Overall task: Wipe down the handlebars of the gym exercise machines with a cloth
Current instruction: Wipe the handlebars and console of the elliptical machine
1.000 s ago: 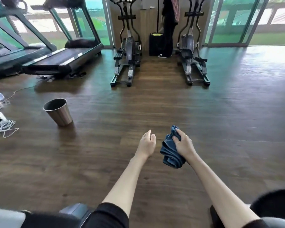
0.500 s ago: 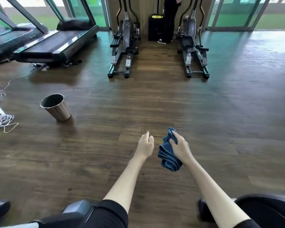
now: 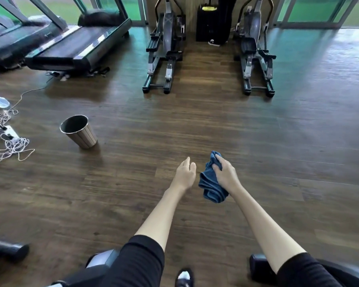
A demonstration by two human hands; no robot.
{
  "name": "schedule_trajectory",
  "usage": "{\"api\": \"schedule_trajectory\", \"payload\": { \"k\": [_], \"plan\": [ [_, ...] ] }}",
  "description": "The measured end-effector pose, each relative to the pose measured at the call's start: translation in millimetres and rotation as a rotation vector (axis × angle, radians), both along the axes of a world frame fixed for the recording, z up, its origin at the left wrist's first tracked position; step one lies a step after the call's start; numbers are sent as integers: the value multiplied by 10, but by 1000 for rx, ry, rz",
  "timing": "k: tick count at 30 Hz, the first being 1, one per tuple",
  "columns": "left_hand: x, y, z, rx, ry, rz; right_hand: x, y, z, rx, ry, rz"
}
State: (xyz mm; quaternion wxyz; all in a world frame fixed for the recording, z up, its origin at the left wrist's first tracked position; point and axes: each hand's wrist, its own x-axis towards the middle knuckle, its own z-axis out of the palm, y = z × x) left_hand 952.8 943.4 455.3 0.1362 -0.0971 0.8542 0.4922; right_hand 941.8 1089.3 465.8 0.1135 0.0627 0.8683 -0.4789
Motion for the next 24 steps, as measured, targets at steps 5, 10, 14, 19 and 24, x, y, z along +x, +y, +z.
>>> {"api": "schedule_trajectory", "payload": {
  "k": [5,10,14,19,24],
  "plan": [
    [-601,-240,143,-3,17,83,-549,-228,224,-9,6,39],
    [-1273,-479,337,-8,55,140,-1192,-482,466,-8,17,103],
    [-1736,-673,471,-31,86,159,-1703,-714,624,2,70,176],
    [-2231,-1002,559,-73,134,241,-2392,-1093,745,-7,119,294],
    [-2673,-1385,583,-27,157,407,-3102,-1601,801,-8,183,462]
  ]
}}
